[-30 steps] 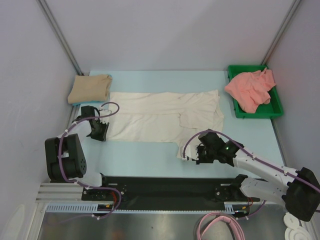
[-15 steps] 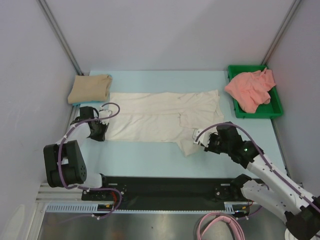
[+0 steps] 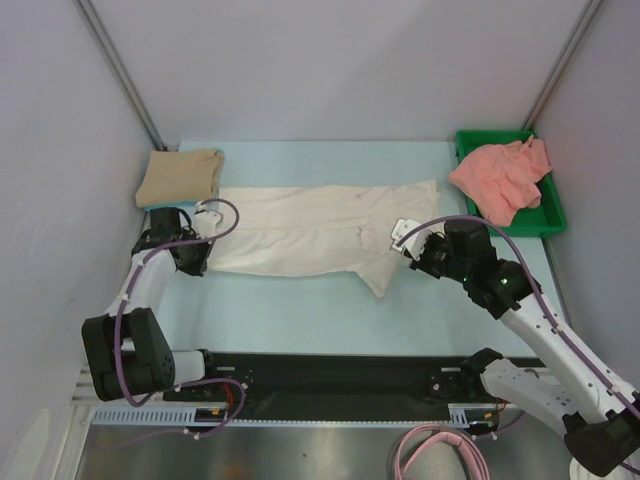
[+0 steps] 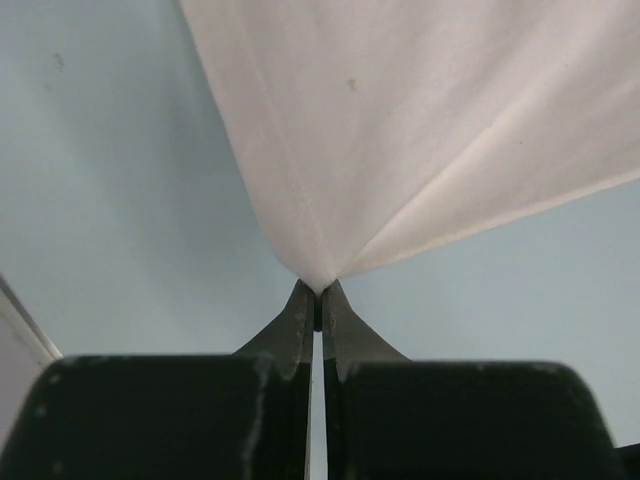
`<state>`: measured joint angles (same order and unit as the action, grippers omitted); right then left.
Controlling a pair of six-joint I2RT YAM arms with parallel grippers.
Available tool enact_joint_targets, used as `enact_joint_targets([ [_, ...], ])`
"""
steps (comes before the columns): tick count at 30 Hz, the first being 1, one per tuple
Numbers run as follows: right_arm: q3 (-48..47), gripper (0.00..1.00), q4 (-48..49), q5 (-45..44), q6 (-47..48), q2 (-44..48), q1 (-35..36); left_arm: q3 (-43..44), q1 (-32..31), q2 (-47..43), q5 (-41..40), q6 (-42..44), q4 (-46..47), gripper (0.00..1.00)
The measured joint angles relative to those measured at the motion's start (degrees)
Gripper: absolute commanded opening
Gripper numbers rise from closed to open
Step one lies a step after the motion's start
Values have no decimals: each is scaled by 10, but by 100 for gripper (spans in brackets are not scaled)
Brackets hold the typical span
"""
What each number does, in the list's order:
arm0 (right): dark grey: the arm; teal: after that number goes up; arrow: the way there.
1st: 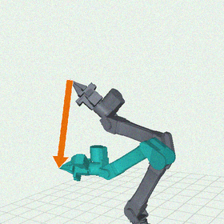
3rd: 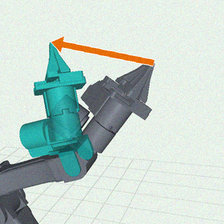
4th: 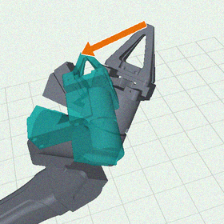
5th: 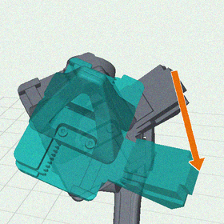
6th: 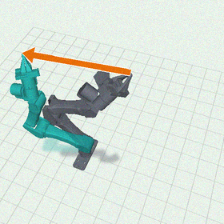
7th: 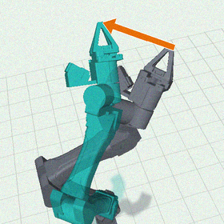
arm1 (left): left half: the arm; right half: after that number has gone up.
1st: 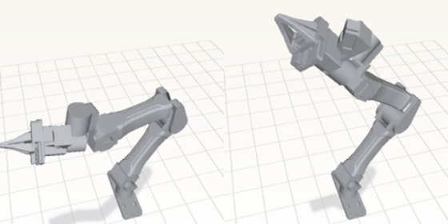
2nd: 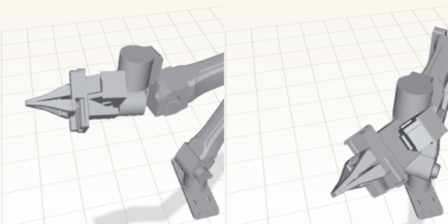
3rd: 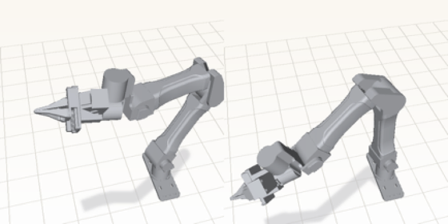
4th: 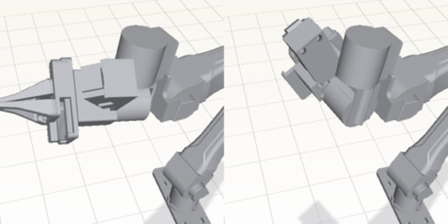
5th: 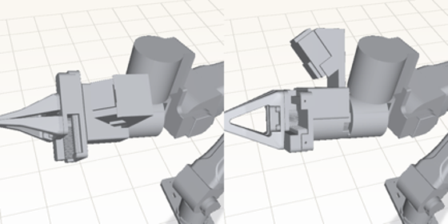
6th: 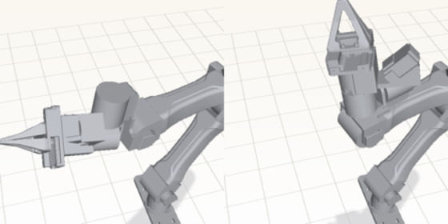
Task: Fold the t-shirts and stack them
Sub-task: Fold the tshirt
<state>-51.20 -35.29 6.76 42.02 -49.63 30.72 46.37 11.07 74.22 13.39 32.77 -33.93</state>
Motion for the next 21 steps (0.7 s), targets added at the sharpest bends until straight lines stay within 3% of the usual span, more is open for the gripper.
enact_joint_targets([
  [8, -31, 0, 26, -14, -1, -50, -26, 40, 0, -2, 2, 18, 1, 0],
  [21, -68, 0, 113, 26, 1, -209, -137, 184, -24, 171, 5, 18, 2, 0],
])
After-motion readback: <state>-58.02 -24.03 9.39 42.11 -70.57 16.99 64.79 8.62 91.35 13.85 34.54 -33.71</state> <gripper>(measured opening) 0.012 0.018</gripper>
